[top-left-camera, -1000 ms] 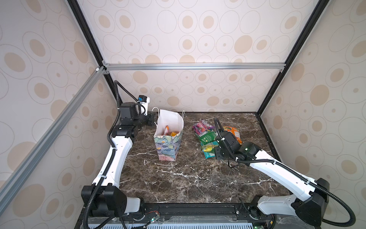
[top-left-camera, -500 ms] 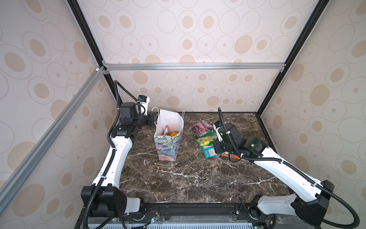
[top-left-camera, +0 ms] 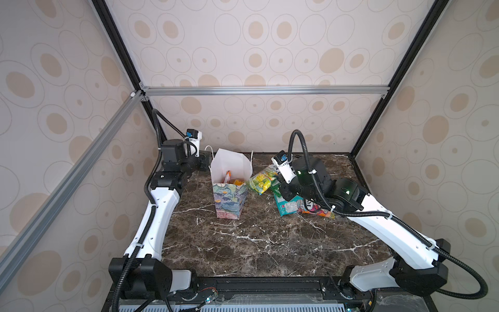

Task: Place the snacks into the paper bag
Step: 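Lift the yellow-green packet with the right gripper off the table, then carry the yellow-green packet over the paper bag held by the left gripper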

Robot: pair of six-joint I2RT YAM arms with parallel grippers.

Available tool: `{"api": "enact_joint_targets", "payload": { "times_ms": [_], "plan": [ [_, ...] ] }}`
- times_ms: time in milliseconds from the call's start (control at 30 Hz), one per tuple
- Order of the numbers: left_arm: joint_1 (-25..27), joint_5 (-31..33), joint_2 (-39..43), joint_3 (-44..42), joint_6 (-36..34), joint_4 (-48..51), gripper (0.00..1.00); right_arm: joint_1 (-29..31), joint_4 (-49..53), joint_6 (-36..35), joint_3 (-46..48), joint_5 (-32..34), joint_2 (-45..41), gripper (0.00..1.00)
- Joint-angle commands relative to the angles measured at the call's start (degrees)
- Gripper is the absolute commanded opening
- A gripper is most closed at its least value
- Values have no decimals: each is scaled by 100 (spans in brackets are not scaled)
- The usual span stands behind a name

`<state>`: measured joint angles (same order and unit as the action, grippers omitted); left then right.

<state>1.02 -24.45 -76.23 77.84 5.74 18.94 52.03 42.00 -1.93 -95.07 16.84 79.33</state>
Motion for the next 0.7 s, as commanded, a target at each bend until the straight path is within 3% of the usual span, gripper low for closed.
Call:
{"api": "enact_joint_targets", "payload": {
  "times_ms": [0,667],
  "plan": [
    [-40,12,156,125,-73,-73,2,95,-209,-456,-505,266,100,0],
    [-40,-99,134,108,-11,-108,3,462,-514,-1303,-2635,1006,1431,0]
  ]
}}
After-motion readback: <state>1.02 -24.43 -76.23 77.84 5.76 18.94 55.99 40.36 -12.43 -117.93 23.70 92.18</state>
